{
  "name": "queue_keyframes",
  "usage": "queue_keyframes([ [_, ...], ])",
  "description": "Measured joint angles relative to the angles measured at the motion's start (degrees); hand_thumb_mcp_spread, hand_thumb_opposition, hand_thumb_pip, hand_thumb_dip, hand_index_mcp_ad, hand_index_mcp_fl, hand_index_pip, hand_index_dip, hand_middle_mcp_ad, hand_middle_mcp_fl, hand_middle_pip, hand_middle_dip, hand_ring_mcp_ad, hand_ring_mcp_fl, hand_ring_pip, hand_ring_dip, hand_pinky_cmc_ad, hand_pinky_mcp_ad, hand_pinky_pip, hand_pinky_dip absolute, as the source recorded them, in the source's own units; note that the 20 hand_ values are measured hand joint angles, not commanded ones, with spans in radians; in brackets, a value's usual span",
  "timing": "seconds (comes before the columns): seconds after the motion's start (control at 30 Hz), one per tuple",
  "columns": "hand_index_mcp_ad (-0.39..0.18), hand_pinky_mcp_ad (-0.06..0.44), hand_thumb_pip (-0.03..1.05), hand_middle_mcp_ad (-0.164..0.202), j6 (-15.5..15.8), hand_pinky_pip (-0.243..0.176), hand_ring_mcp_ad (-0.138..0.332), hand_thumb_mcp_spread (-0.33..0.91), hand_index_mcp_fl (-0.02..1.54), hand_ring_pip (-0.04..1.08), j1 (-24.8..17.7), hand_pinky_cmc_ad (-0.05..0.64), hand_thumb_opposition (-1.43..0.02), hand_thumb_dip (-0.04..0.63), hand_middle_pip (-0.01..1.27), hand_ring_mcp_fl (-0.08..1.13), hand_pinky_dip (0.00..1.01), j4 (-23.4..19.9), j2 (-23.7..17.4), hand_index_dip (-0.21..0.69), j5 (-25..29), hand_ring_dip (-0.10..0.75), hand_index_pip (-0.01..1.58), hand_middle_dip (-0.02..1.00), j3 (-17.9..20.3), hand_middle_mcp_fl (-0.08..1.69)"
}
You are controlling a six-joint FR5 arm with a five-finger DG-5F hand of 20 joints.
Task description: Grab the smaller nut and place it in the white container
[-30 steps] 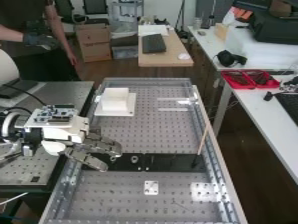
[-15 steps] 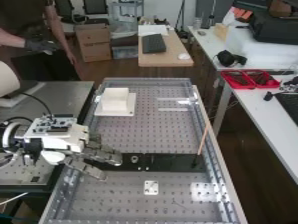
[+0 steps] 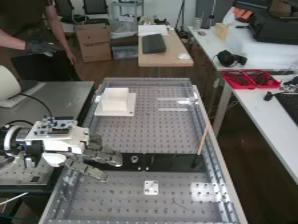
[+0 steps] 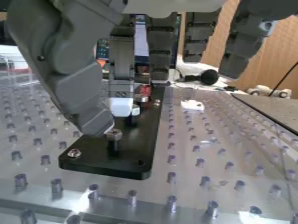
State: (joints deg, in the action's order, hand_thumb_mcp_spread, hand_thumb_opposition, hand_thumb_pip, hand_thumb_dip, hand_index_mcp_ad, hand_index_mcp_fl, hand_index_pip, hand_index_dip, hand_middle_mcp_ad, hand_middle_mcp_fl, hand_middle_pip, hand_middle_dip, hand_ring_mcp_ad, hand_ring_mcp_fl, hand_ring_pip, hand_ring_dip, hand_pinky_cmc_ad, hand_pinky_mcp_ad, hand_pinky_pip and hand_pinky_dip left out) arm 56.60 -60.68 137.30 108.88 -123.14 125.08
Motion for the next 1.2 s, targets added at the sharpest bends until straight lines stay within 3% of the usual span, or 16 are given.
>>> queue_keyframes([
  [0.43, -0.101, 0.311, 0.77, 0.075, -0.13, 0.021, 0.143, 0.40, 0.02, 0.10, 0.89, 0.337, -0.85, 0.225, 0.13, 0.00, 0.18, -5.09, 1.31, 0.215, -2.13, 0.113, 1.55, 0.25, 1.30, 0.19],
  [1.2, -0.101, 0.293, 0.79, 0.079, 1.28, 0.021, 0.127, 0.40, 0.02, 0.09, 1.32, 0.328, -0.85, 0.225, 0.13, 0.00, 0.18, -4.84, 2.73, 0.188, -2.61, 0.113, 1.55, 0.25, 0.79, 0.19],
])
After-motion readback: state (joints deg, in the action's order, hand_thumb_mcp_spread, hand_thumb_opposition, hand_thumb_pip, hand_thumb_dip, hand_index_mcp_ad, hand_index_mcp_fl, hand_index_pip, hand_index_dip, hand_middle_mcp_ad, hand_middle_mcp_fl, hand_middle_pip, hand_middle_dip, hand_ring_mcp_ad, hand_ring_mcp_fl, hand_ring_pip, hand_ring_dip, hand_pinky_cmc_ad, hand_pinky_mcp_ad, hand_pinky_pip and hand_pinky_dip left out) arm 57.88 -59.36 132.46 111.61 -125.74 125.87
